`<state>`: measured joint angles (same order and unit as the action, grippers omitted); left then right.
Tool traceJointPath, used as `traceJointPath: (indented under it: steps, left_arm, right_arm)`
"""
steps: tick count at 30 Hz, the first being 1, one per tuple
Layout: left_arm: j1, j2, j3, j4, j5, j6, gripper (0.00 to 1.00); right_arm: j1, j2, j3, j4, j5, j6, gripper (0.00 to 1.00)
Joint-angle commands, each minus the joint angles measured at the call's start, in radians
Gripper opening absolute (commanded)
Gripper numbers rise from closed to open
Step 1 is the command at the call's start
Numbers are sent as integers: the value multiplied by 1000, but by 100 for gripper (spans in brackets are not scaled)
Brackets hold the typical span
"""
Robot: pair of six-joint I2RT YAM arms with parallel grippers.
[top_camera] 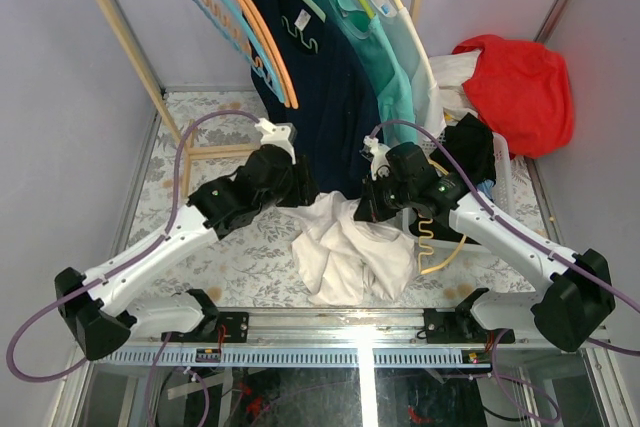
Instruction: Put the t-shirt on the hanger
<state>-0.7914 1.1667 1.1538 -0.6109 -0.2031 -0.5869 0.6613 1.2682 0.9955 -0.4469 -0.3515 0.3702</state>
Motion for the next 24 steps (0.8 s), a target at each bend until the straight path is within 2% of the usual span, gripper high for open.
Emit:
traceJointPath:
  steps: [1, 7, 13, 24]
  left_arm:
    - [-14, 17, -68, 162, 76, -91, 49]
    - [-41, 61, -106, 293, 127, -158, 50]
    - [-137, 104, -65, 288, 77, -188, 50]
    - [-226, 203, -26, 206, -38, -183, 49]
  right_arm:
    - [9, -10, 15, 94, 14, 30, 0]
    - [9, -17, 1, 103, 20, 27, 0]
    - [9, -1, -18, 136, 24, 33, 0]
    - [9, -16, -22, 149, 12, 31, 0]
